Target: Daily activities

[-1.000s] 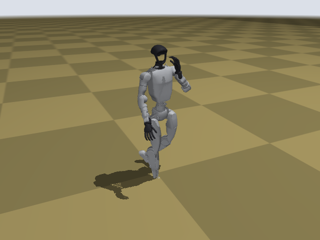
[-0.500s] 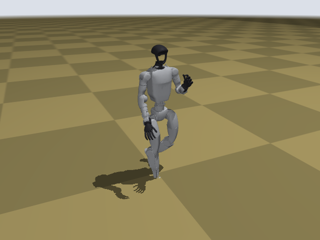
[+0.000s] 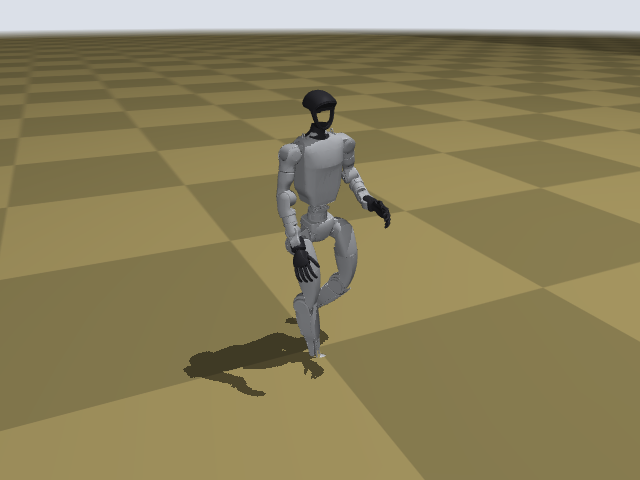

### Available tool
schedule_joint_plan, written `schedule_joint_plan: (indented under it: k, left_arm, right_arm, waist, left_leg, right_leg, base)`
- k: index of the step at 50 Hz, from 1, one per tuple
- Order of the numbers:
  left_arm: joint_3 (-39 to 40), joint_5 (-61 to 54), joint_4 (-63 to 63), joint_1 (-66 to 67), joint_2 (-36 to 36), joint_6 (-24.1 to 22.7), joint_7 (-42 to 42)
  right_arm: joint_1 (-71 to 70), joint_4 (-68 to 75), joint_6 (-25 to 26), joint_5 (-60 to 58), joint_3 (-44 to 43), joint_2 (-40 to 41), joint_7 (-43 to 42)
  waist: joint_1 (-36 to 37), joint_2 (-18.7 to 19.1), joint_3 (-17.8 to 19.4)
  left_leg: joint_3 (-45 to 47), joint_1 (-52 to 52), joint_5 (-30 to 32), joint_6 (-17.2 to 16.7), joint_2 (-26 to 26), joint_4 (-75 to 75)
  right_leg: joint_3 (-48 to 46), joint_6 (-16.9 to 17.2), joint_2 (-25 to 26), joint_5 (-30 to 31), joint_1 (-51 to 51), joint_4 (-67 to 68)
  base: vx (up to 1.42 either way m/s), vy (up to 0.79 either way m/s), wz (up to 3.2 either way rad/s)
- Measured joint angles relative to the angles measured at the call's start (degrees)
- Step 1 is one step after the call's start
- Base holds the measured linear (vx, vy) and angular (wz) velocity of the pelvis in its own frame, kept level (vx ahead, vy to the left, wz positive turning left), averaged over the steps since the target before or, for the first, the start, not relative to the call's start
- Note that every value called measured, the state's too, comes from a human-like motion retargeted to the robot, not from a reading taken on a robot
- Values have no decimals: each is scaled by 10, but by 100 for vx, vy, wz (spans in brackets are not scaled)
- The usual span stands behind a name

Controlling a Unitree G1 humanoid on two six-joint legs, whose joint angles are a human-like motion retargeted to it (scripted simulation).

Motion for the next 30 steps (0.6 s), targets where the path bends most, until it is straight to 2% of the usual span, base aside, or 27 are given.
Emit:
schedule_joint_plan:
  k: [2,30]
  left_arm:
    - [-6,5,31,-5,-6,5,-6]
    - [-94,83,394,-88,-57,60,-50]
  right_arm:
    - [-2,3,1,0,-2,-2,2]
    - [-7,30,10,13,8,-10,22]
  waist:
    - [0,-2,-3]
    - [5,10,-13]
  left_leg:
    - [-19,-7,1,-17,-10,2]
    - [-43,-49,1,14,-10,24]
  right_leg:
    - [-2,0,-6,-2,-3,1]
    - [-30,2,-8,7,-26,0]
  base:
    - [0,0,0]
    - [0,0,0]
